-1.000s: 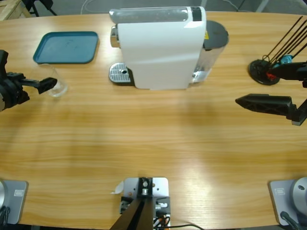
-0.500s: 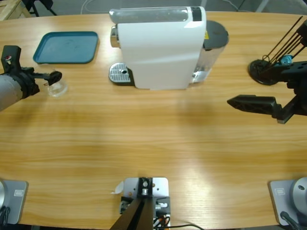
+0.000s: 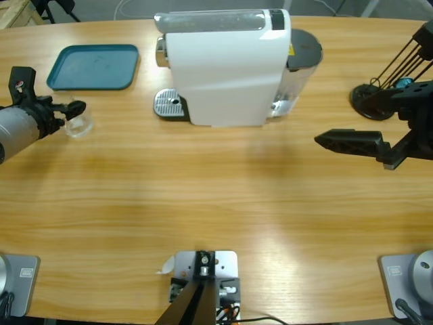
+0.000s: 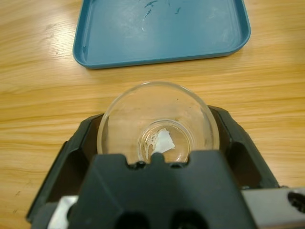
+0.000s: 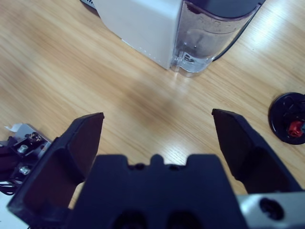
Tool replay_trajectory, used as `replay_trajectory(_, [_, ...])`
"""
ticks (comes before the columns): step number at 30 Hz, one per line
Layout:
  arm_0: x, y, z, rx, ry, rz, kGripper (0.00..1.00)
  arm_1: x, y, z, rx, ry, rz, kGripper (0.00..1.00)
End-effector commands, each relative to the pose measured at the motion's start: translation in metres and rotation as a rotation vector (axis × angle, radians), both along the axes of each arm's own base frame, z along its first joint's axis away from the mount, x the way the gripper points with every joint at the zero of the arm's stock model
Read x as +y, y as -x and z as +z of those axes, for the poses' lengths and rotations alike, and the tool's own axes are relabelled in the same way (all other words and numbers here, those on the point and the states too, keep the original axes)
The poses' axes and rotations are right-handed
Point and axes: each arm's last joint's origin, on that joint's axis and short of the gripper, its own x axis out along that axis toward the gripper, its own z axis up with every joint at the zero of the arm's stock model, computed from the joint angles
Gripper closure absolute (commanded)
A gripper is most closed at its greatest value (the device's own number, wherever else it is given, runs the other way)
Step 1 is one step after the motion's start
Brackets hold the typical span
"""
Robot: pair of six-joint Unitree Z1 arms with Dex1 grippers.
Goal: Pour coffee
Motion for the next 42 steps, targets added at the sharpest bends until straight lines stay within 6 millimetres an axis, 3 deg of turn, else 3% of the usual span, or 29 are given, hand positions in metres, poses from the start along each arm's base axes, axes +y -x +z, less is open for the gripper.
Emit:
replay_trajectory(1, [0.013, 0.013, -0.011, 0.043, -0.103, -0.051, 1.000, 0.004, -0.002, -0.015, 0.026, 0.045, -0.013, 0.000])
replay_trajectory(3, [0.010, 0.013, -0.003, 0.028, -0.106, -0.124, 1.000, 0.003, -0.001, -0.013, 0.017, 0.042, -0.016, 0.000])
replay_trajectory(8, [0.010, 0.005, 0.038, -0.077, -0.126, -0.653, 1.000, -0.003, 0.003, -0.004, -0.018, 0.021, 0.010, 0.000])
replay_trajectory(11, [0.023, 0.003, 0.057, -0.120, -0.130, -0.875, 1.000, -0.011, 0.008, -0.002, -0.032, 0.006, 0.008, 0.000])
replay_trajectory(14, [0.036, -0.001, 0.066, -0.175, -0.125, -0.976, 1.000, -0.016, 0.012, -0.004, -0.034, 0.003, 0.006, 0.000])
replay_trajectory(20, [0.040, -0.049, 0.056, -0.200, 0.033, -1.179, 1.000, -0.029, 0.021, -0.004, -0.025, 0.017, 0.000, 0.000])
replay_trajectory(23, [0.035, -0.073, 0.055, -0.233, 0.001, -1.225, 1.000, -0.039, 0.028, -0.003, -0.024, 0.030, -0.006, 0.000])
replay_trajectory(25, [0.030, -0.087, 0.042, -0.209, 0.025, -1.260, 1.000, -0.045, 0.032, -0.002, -0.023, 0.031, -0.006, 0.000])
replay_trajectory(32, [0.001, -0.102, 0.009, -0.131, 0.010, -1.351, 1.000, -0.043, 0.030, -0.002, -0.016, 0.050, -0.007, 0.000])
replay_trajectory(42, [-0.034, -0.135, 0.008, -0.170, 0.030, -1.409, 1.000, -0.039, 0.027, -0.007, -0.005, 0.069, -0.009, 0.000])
